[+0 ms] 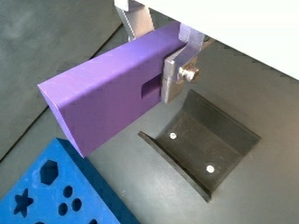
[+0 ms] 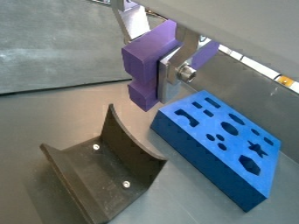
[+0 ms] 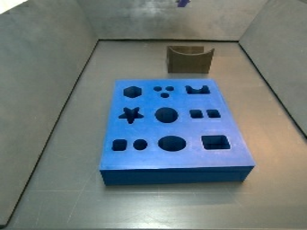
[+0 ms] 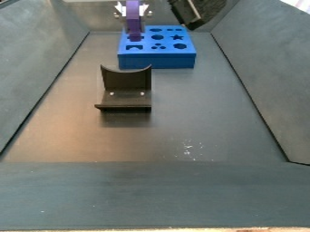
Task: Pick up the double-square object. Move up. Place the double-square object on the fixture. Regrasp the double-square object. Move to above the board. Insert the double-square object.
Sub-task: Place the double-square object on the fixture.
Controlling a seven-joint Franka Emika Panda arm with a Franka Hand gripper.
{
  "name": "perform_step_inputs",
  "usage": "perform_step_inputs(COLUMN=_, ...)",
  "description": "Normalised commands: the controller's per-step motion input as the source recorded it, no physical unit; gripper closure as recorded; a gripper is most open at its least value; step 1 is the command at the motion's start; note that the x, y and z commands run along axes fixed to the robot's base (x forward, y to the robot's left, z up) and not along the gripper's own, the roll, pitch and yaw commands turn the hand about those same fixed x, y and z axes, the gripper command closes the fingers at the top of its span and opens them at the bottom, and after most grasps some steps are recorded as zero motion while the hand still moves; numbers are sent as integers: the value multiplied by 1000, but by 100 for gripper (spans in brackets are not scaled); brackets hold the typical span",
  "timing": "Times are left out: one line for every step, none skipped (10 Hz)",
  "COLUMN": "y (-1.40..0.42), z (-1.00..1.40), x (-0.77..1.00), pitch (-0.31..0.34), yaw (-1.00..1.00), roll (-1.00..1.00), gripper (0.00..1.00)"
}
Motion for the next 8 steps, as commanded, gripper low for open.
perform_step_inputs(y=37, z=-11, x=363, pitch=80, yaw=-63, roll=-161, gripper=100)
perform_step_inputs(y=36, z=-8, x=314, pitch=87, yaw=-56, roll=-163, gripper=100)
perform_step_inputs(y=36, z=-12, x=260, pitch=97, yaw=-49, roll=-165, gripper=100)
perform_step_inputs(y=37, z=-14, x=233, pitch=103, yaw=-47, roll=-165, gripper=100)
perform_step_inputs(y=36, z=-12, x=201, pitch=112, yaw=-48, roll=-162, gripper=100)
perform_step_inputs(y=36, z=-8, x=168, pitch=118, yaw=-49, roll=-158, gripper=100)
perform_step_inputs(y=74, z=-1000, x=149, pitch=32, yaw=-123, roll=-1000, gripper=100)
perform_step_inputs(y=77, z=-1000, x=141, pitch=31, yaw=-127, roll=-1000, gripper=100)
